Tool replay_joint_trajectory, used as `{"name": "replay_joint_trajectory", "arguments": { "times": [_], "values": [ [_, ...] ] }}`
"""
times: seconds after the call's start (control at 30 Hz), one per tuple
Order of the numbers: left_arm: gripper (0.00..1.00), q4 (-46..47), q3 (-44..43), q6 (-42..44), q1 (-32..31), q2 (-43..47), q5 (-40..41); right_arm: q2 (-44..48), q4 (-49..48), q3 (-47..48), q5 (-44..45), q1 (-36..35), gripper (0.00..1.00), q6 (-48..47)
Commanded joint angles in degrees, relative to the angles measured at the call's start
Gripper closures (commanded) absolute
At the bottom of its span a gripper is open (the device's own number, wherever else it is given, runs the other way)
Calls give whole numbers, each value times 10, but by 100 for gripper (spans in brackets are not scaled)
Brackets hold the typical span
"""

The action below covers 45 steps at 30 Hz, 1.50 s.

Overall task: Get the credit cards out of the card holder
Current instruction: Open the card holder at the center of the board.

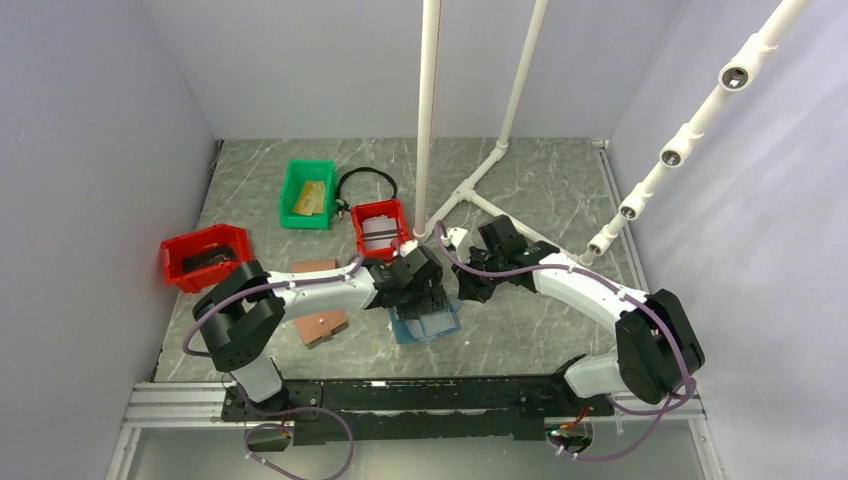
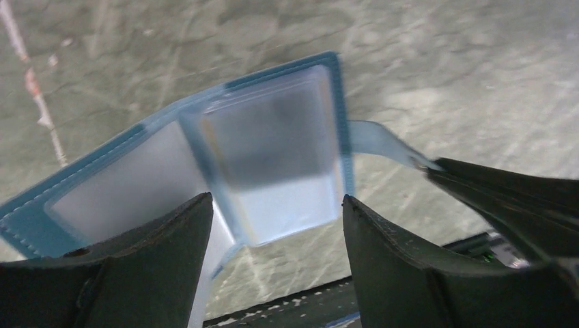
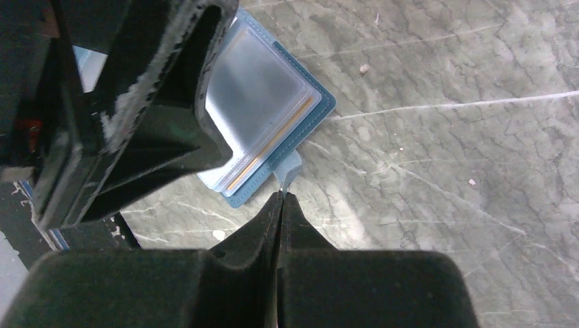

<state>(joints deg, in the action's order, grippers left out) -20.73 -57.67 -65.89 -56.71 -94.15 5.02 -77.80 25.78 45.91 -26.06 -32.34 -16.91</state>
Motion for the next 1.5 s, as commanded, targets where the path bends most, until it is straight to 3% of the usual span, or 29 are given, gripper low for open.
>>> {"name": "replay_joint_trajectory", "arguments": {
  "times": [0.0, 0.53, 0.7, 0.8, 0.97, 1.13, 1.23, 1.37, 1.47],
  "values": [
    [26, -76, -29, -38, -11, -25, 39, 6, -15, 21, -4, -1, 100, 6],
    [21, -154, -89, -93, -21, -98, 50, 3, -13, 22, -7, -1, 100, 5],
    [19, -183, -122, -75, -23, -113, 49, 2, -14, 22, -7, 0, 100, 5],
    [20, -154, -109, -48, -26, -81, 58, 1, -13, 22, -8, -1, 100, 5],
    [22, -16, 3, 20, -33, 35, 76, 3, -13, 22, -10, -1, 100, 4],
    [23, -6, 51, 49, -36, 116, 109, 4, -11, 23, -14, -1, 100, 4],
    [22, 44, 84, 58, -36, 152, 104, 3, -11, 23, -15, -1, 100, 4],
    [14, 155, 129, 63, -34, 166, 73, 2, -12, 23, -15, -1, 100, 4],
    [12, 128, 104, 58, -32, 139, 74, 3, -12, 22, -14, -1, 100, 5]
  ]
}}
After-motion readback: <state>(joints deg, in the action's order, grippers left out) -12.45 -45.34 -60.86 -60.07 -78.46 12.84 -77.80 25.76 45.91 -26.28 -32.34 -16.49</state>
